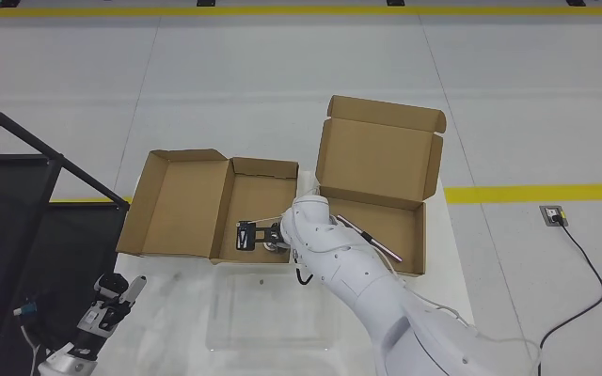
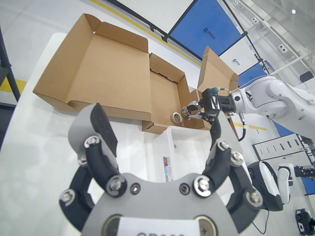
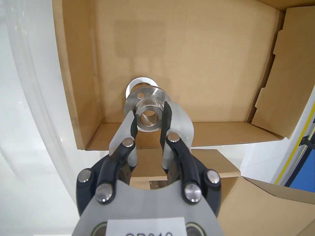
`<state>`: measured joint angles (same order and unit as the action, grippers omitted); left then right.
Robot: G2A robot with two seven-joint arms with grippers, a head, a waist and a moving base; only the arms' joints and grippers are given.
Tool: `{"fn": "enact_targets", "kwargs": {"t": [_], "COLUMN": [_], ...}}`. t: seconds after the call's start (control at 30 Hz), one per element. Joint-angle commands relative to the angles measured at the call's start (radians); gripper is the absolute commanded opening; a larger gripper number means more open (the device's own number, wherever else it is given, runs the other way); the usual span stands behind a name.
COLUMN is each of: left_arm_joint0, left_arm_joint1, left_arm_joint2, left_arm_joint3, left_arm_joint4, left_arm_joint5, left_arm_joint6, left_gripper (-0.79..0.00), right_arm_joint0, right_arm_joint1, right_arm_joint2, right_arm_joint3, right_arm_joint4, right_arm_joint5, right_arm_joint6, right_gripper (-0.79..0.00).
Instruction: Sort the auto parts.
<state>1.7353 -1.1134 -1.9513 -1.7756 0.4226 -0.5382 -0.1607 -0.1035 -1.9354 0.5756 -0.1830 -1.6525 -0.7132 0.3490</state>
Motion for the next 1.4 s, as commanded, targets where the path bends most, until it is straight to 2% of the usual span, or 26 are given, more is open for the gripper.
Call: {"fn": "enact_targets", "kwargs": {"t": [0.0,0.23,0.6,0.73,0.87,0.97,1.07,1.23,1.37], "left_arm_joint0": [0.000,0.000,0.000,0.000,0.000,0.000,0.000,0.000,0.000], "left_arm_joint1": [0.000,0.000,0.000,0.000,0.000,0.000,0.000,0.000,0.000], "left_arm_joint2": [0.000,0.000,0.000,0.000,0.000,0.000,0.000,0.000,0.000], "left_arm_joint3": [0.000,0.000,0.000,0.000,0.000,0.000,0.000,0.000,0.000], "left_arm_joint4": [0.000,0.000,0.000,0.000,0.000,0.000,0.000,0.000,0.000], "left_arm_joint5": [0.000,0.000,0.000,0.000,0.000,0.000,0.000,0.000,0.000], "left_arm_joint6": [0.000,0.000,0.000,0.000,0.000,0.000,0.000,0.000,0.000], "left_gripper": [0.000,0.000,0.000,0.000,0.000,0.000,0.000,0.000,0.000], "right_arm_joint0": [0.000,-0.007,-0.042,-0.062,-0.105,-0.165,-0.267,-0.543,-0.729], "right_arm_joint1": [0.000,0.001,0.032,0.057,0.103,0.154,0.222,0.339,0.394], "right_arm_joint2": [0.000,0.000,-0.003,0.001,0.023,0.059,0.126,0.298,0.401], "right_arm_joint3": [-0.001,-0.004,-0.113,-0.200,-0.323,-0.465,-0.680,-1.177,-1.460], "right_arm_joint4": [0.000,-0.001,-0.042,-0.069,-0.109,-0.152,-0.213,-0.340,-0.408], "right_arm_joint5": [0.000,0.008,0.081,0.082,0.093,0.094,0.072,-0.057,-0.156], "right_arm_joint6": [0.000,-0.004,-0.045,-0.073,-0.105,-0.115,-0.094,-0.011,-0.006], "right_gripper": [0.000,0.000,0.000,0.000,0.000,0.000,0.000,0.000,0.000]}}
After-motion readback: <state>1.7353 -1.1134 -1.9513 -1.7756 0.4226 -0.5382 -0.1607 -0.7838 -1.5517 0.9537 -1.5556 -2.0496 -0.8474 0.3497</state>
